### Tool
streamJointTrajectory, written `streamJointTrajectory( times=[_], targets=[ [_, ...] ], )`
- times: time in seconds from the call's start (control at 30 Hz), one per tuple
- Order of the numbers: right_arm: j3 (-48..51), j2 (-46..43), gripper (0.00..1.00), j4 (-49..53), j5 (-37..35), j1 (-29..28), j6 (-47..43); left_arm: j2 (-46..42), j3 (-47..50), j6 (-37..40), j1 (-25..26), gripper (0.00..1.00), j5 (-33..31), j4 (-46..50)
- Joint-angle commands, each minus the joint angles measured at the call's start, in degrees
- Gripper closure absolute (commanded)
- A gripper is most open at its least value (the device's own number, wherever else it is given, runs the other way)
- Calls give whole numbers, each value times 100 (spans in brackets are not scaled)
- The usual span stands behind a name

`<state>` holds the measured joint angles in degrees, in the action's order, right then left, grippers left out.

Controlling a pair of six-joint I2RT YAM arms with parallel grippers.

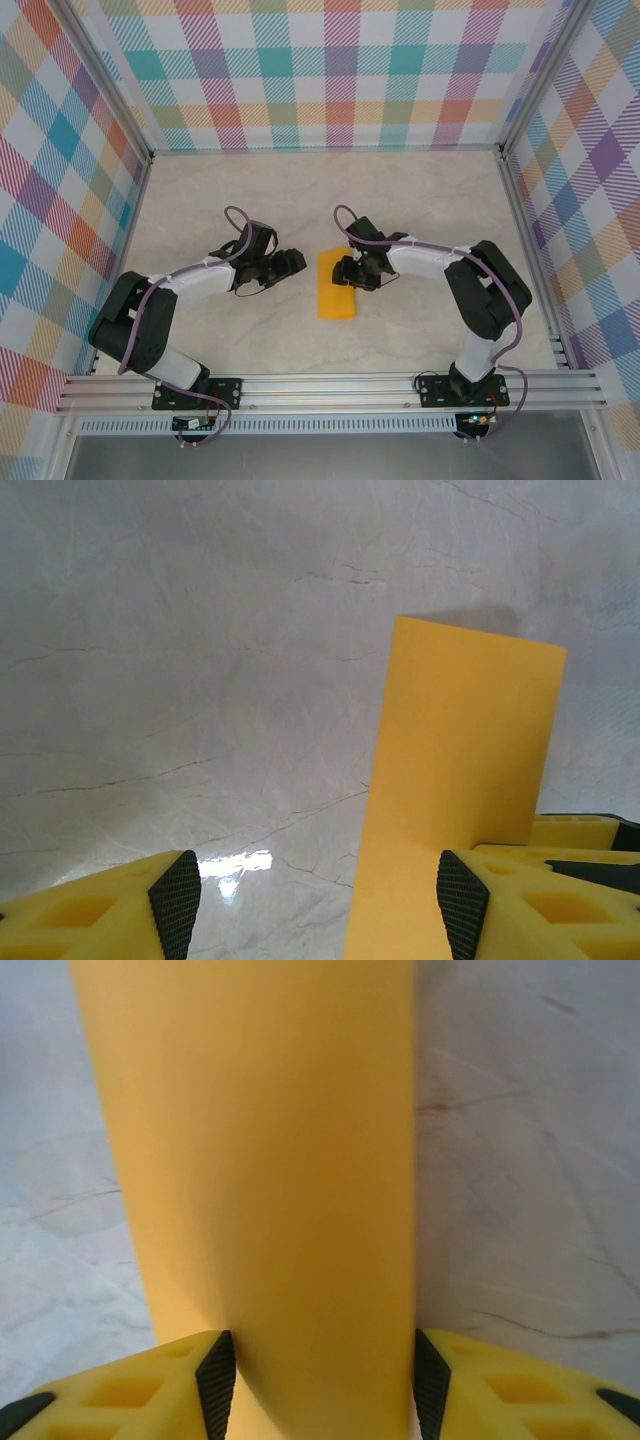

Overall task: Fold a paper plane with a square sheet of paper (pick it up from the middle)
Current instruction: Fold the square sheet of paper in half at the center of the table, then hold the square sheet of paper at the center of the table.

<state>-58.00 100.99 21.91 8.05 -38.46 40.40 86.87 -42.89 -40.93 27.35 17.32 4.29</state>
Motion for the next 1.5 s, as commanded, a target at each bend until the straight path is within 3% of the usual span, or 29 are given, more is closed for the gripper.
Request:
streamJointTrajectory(
  times=[0.0, 0.37, 0.83, 1.47],
  targets=[
    [-223, 196, 46, 455, -361, 12, -208, 53, -109, -32, 46, 34, -70, 1],
    [-241, 290, 50, 580, -418, 20, -293, 167, -113, -46, 76, 34, -75, -10],
    [-115, 147, 44, 687, -536, 132, -487, 321, -281, -32, 181, 34, 22, -34],
    [377, 270, 59, 132, 273, 597, -624, 610, -163, -618, 454, 42, -29, -800]
  ],
)
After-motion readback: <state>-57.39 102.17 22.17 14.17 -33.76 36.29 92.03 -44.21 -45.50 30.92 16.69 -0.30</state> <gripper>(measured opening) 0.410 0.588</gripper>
